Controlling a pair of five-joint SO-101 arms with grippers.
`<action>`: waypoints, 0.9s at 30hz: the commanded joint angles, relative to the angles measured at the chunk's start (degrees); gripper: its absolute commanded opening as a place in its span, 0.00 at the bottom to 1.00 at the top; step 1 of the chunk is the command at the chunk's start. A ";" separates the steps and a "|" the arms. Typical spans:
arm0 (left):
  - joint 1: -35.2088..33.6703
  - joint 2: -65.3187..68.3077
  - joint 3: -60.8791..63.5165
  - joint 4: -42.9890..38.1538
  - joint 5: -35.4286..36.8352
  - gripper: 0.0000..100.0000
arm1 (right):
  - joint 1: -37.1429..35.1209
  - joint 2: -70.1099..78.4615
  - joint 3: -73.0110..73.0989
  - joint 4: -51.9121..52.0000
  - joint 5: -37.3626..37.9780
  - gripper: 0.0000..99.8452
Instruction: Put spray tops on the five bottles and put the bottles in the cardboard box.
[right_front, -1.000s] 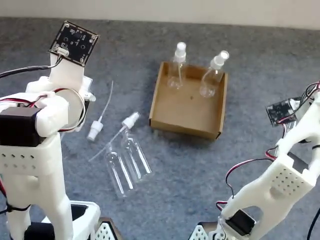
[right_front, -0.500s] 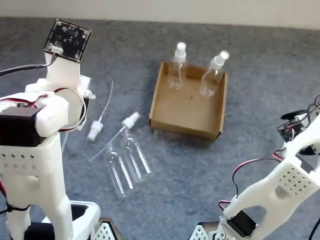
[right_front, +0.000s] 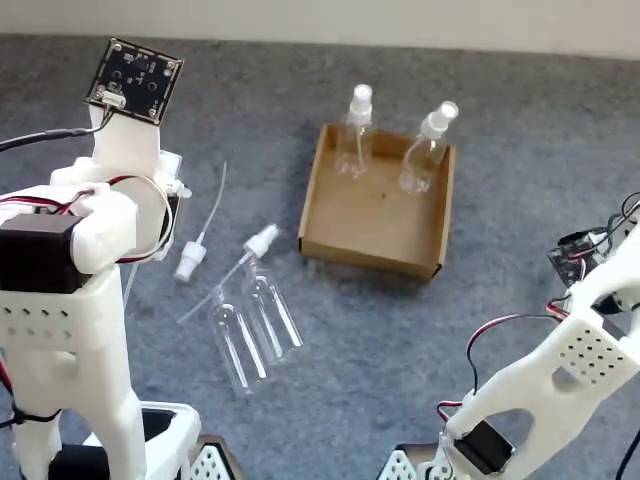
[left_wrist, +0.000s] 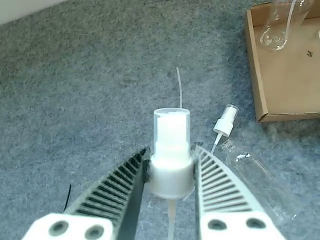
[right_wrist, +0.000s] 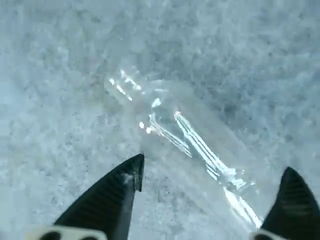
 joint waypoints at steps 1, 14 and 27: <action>-0.75 -1.19 0.04 0.44 0.53 0.05 | -0.13 1.71 0.13 -0.92 -2.37 0.32; -0.57 -1.19 0.04 0.53 0.53 0.05 | -2.07 3.03 -0.22 -0.57 -46.95 0.17; -0.48 -0.75 -0.04 0.53 0.35 0.05 | -8.13 3.56 -0.04 2.33 -116.84 0.09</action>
